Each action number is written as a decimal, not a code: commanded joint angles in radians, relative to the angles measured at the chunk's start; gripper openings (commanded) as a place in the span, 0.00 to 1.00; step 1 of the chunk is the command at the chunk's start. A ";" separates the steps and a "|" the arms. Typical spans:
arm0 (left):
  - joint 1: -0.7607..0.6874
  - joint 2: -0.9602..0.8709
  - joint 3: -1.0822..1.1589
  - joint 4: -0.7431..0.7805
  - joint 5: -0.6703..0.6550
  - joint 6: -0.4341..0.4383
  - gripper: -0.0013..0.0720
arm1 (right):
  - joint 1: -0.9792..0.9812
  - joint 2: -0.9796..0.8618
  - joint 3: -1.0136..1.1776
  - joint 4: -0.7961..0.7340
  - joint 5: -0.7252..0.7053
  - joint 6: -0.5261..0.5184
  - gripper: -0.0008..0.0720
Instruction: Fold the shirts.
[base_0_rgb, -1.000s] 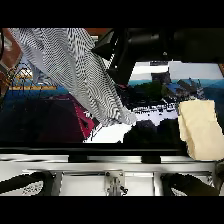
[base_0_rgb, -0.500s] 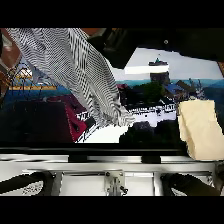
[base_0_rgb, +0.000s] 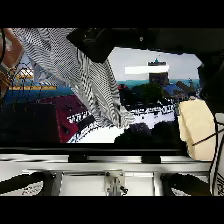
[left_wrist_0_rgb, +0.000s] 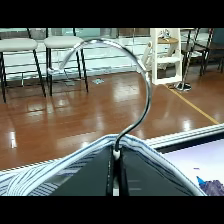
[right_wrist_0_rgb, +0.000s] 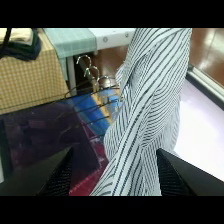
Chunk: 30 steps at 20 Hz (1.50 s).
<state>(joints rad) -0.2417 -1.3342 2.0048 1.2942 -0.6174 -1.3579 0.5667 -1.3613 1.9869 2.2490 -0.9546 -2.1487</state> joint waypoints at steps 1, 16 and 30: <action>-0.004 0.003 0.000 -0.023 0.012 -0.001 0.08 | 0.000 -0.029 0.000 -0.035 0.006 0.003 0.88; -0.002 0.005 0.000 -0.089 -0.023 0.003 0.65 | 0.000 -0.066 0.000 0.004 0.153 -0.064 0.11; -0.002 0.081 0.000 0.027 0.034 0.003 0.76 | 0.000 -0.066 0.000 -0.002 0.315 -0.093 0.11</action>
<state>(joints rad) -0.2443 -1.2701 2.0052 1.3136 -0.6197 -1.3548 0.5671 -1.4281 1.9865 2.2501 -0.6670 -2.2379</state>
